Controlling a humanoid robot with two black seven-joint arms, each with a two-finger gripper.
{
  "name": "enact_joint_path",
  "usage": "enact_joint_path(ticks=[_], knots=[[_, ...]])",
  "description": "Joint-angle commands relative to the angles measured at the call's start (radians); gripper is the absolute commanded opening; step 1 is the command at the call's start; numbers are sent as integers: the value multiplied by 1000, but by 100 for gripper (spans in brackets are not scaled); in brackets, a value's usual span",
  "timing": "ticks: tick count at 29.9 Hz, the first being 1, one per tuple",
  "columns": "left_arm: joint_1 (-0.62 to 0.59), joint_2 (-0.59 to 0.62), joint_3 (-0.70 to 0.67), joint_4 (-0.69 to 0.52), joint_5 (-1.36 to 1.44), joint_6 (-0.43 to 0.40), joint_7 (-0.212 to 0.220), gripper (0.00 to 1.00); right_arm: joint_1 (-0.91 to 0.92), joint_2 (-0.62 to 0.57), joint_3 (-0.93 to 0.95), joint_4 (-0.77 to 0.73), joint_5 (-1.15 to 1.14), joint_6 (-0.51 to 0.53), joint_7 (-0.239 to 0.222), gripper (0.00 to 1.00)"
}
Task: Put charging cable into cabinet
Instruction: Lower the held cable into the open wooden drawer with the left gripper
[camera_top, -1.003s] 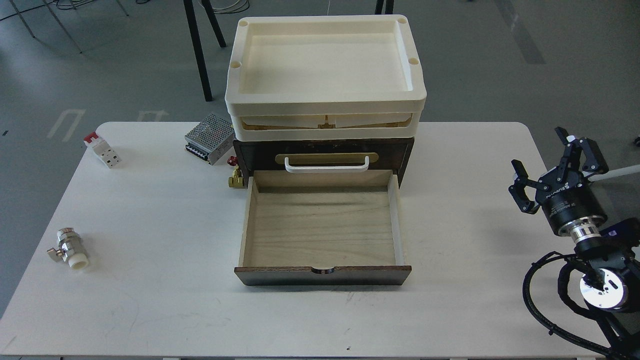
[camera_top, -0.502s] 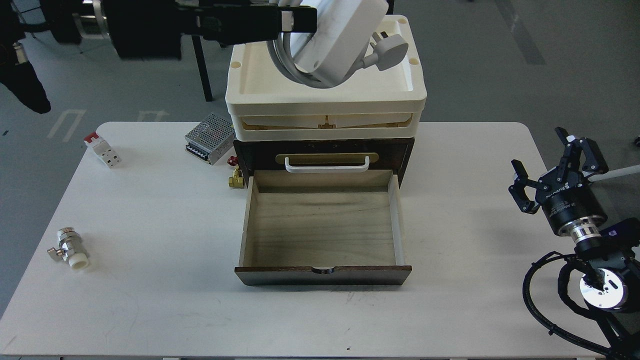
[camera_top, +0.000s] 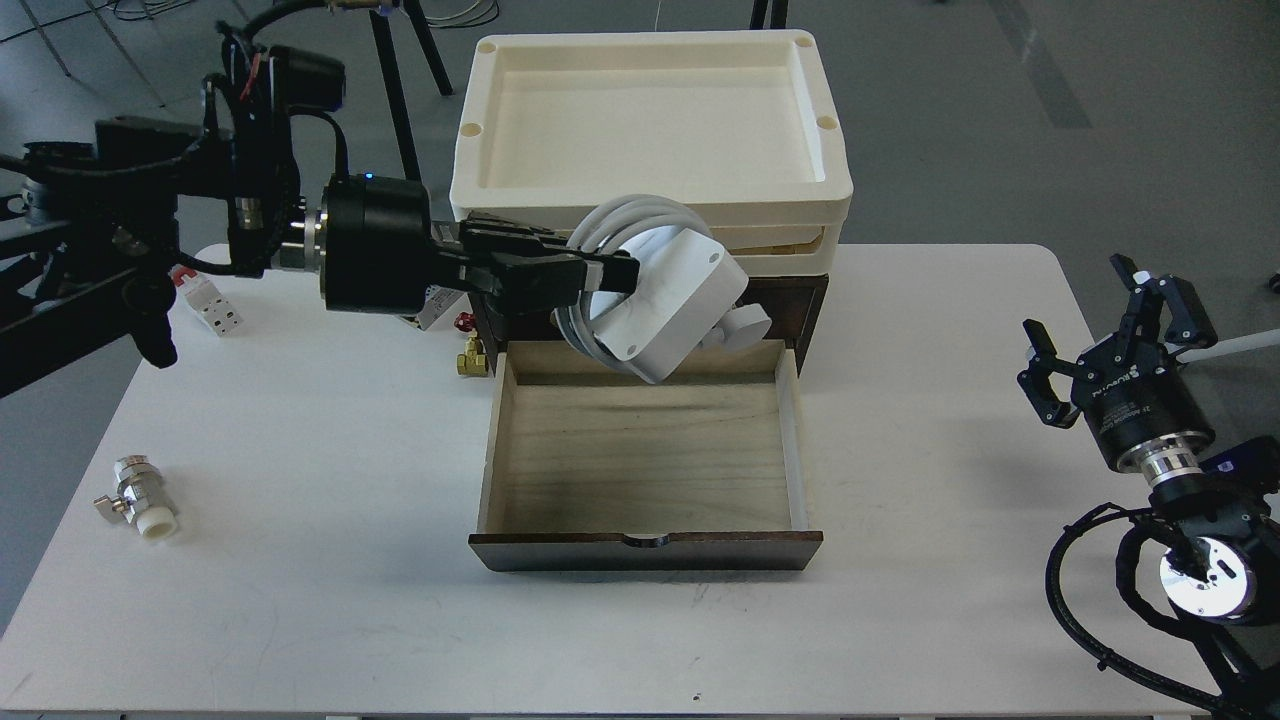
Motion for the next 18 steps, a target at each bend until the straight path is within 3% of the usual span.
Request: enact_joint_path(ticks=[1,9,18], knots=[[67,-22,0,1,52,0,0,6,2,0,0,-3,0,2,1,99],[162,-68,1,23,114,0,0,7,2,0,0,-3,0,0,0,99],[233,-160,7,179,141,0,0,8,2,0,0,-3,1,0,0,99]])
